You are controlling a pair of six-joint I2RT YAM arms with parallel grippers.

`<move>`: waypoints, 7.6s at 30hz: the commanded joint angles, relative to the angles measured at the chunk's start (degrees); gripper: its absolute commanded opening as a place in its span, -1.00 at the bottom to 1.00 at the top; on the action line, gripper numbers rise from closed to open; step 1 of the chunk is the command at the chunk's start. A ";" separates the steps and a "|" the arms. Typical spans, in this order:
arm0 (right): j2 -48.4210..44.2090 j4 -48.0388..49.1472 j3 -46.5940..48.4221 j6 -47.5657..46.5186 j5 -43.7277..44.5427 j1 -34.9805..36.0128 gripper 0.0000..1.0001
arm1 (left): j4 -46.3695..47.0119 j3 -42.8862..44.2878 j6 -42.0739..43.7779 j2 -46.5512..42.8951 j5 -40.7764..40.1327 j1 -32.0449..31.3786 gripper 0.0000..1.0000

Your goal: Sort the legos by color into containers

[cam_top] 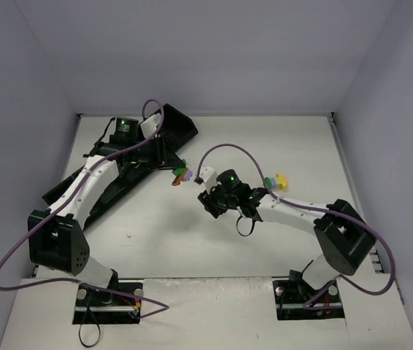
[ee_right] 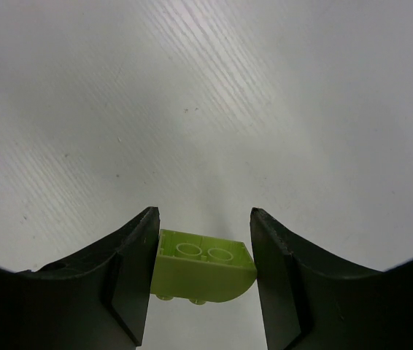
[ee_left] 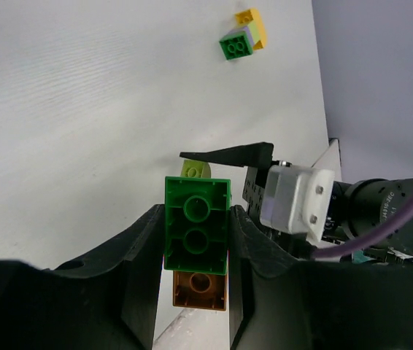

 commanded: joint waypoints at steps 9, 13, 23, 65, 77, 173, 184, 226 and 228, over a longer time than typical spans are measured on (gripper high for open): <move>9.78 -0.25 7.60 7.77 5.38 -0.04 -0.49 | 6.57 -6.61 3.19 -8.36 -2.75 1.78 -1.00; 11.63 -0.52 7.95 8.39 6.52 -0.04 -0.34 | 8.76 -8.37 3.28 -10.11 -3.02 1.78 -1.00; 11.81 -1.75 10.06 9.09 4.95 -0.30 0.24 | 13.25 -11.45 3.28 -12.40 -2.93 1.78 -1.00; -8.23 -10.18 29.13 -2.24 -44.71 -11.37 0.43 | 29.42 -7.41 26.22 -20.58 12.28 -8.50 -1.00; -7.09 -10.18 29.57 -1.89 -45.59 -10.14 0.12 | 31.09 -7.40 26.30 -19.44 11.40 -10.70 -1.00; -8.94 -10.80 25.96 6.01 -38.73 -14.36 -1.00 | 20.37 -13.11 47.39 -22.50 -7.32 -7.27 0.05; -4.28 -10.71 31.59 11.55 -43.30 -14.27 -1.00 | 20.19 -16.28 50.56 -27.87 -8.90 -13.60 0.07; -2.16 -8.95 33.35 17.80 -45.16 -12.69 -0.81 | 37.60 -20.41 55.13 -24.27 -31.49 -23.45 -1.00; -2.25 -8.95 33.27 18.23 -44.63 -12.69 -0.53 | 39.09 -21.72 54.87 -24.79 -32.45 -23.62 -1.00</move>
